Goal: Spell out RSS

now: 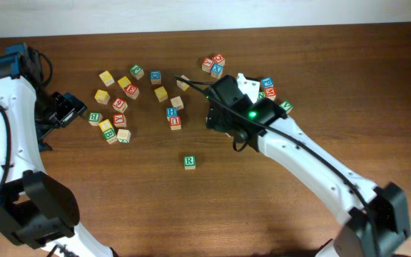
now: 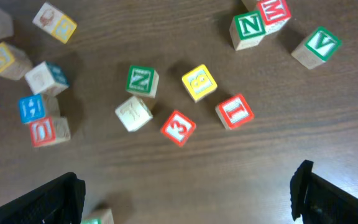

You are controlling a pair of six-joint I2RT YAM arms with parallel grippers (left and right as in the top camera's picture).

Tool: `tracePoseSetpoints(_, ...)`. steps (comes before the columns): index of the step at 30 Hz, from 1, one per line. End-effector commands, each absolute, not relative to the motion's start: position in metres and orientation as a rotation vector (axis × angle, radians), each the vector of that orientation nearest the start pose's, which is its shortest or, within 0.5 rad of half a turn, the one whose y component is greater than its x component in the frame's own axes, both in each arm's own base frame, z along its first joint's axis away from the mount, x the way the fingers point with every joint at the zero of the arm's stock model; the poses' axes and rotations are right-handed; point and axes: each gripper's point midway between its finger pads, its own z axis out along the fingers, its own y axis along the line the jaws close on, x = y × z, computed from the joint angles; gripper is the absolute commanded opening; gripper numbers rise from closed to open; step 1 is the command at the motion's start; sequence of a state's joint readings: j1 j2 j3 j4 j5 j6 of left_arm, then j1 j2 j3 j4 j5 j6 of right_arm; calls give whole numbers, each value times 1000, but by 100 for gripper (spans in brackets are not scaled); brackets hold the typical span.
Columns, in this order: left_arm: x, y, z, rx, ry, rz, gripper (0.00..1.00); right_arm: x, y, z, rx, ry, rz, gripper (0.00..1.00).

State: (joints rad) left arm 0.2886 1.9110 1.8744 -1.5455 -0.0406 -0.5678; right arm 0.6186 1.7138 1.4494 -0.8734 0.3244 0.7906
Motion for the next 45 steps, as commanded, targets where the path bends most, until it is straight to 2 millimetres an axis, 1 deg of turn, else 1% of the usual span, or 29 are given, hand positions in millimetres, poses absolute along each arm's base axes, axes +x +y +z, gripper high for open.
tracePoseSetpoints(1,333,107,169,-1303,2864,66,99,379,183,138,411,2576,-14,98)
tracePoseSetpoints(3,333,107,169,-1303,2864,66,99,380,180,131,418,2595,-26,98)
tracePoseSetpoints(6,333,107,169,-1303,2864,66,99,379,181,130,423,2608,-6,98)
tracePoseSetpoints(9,333,107,169,-1303,2864,66,99,371,192,125,392,2673,66,98)
tracePoseSetpoints(10,333,107,169,-1303,2864,66,99,370,201,125,341,2696,120,98)
tracePoseSetpoints(11,333,107,169,-1303,2864,66,99,370,212,126,248,2713,184,98)
tracePoseSetpoints(12,333,107,169,-1303,2864,66,99,370,226,128,118,2717,259,98)
tracePoseSetpoints(13,333,107,169,-1303,2864,66,99,369,250,134,-93,2704,387,98)
tracePoseSetpoints(15,333,107,169,-1303,2864,66,99,364,271,139,-270,2677,503,98)
tracePoseSetpoints(17,333,107,169,-1303,2864,66,99,360,280,141,-334,2661,535,98)
tracePoseSetpoints(20,333,107,169,-1303,2864,66,99,360,281,135,-341,2663,484,98)
tracePoseSetpoints(23,333,107,169,-1303,2864,66,99,364,275,131,-326,2663,433,98)
tracePoseSetpoints(28,333,107,169,-1303,2864,66,99,363,281,134,-337,2657,481,98)
tracePoseSetpoints(32,333,107,169,-1303,2864,66,99,357,277,130,-340,2687,462,98)
tracePoseSetpoints(34,333,107,169,-1303,2864,66,99,361,275,133,-327,2680,463,98)
tracePoseSetpoints(37,333,107,169,-1303,2864,66,99,376,259,149,-261,2650,466,98)
tracePoseSetpoints(40,333,107,169,-1303,2864,66,99,397,231,174,-161,2614,457,98)
tracePoseSetpoints(41,333,107,169,-1303,2864,66,99,406,219,182,-119,2600,451,98)
tracePoseSetpoints(43,333,107,169,-1303,2864,66,99,415,200,189,-60,2597,436,98)
tracePoseSetpoints(44,333,107,169,-1303,2864,66,99,417,192,190,-33,2604,438,98)
tracePoseSetpoints(45,333,107,169,-1303,2864,66,99,415,189,189,-24,2623,486,98)
